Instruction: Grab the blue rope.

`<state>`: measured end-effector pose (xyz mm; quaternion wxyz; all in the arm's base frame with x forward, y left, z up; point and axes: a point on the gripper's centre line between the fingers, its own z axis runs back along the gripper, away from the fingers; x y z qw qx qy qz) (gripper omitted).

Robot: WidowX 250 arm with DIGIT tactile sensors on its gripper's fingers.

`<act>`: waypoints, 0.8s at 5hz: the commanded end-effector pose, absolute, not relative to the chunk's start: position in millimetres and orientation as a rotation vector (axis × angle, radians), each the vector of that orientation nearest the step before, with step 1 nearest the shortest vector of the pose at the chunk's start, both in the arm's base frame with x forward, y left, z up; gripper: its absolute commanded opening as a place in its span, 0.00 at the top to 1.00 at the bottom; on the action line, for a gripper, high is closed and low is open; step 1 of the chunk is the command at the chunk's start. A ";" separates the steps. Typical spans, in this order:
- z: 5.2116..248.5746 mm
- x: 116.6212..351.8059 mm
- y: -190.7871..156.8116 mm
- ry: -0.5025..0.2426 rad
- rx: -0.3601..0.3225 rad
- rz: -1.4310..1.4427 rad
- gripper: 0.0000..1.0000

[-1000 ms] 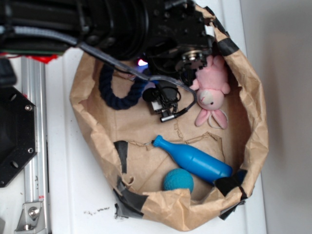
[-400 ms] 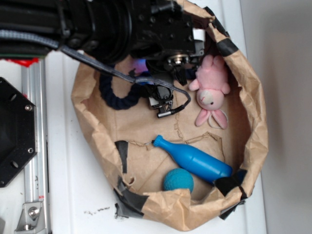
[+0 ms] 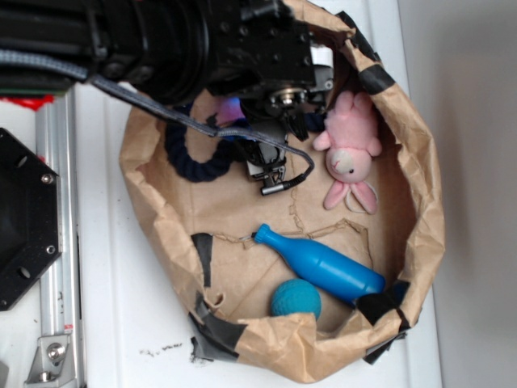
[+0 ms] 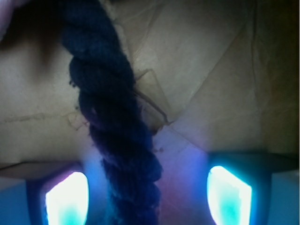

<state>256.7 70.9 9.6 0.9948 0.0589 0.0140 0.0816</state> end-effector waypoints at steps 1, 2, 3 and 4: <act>-12.6 267.0 51.1 0.005 0.213 0.184 1.00; -10.0 262.5 47.0 -0.035 0.153 0.160 1.00; -15.7 259.5 50.6 -0.002 0.119 0.169 1.00; -24.4 253.4 58.3 0.062 -0.010 0.258 1.00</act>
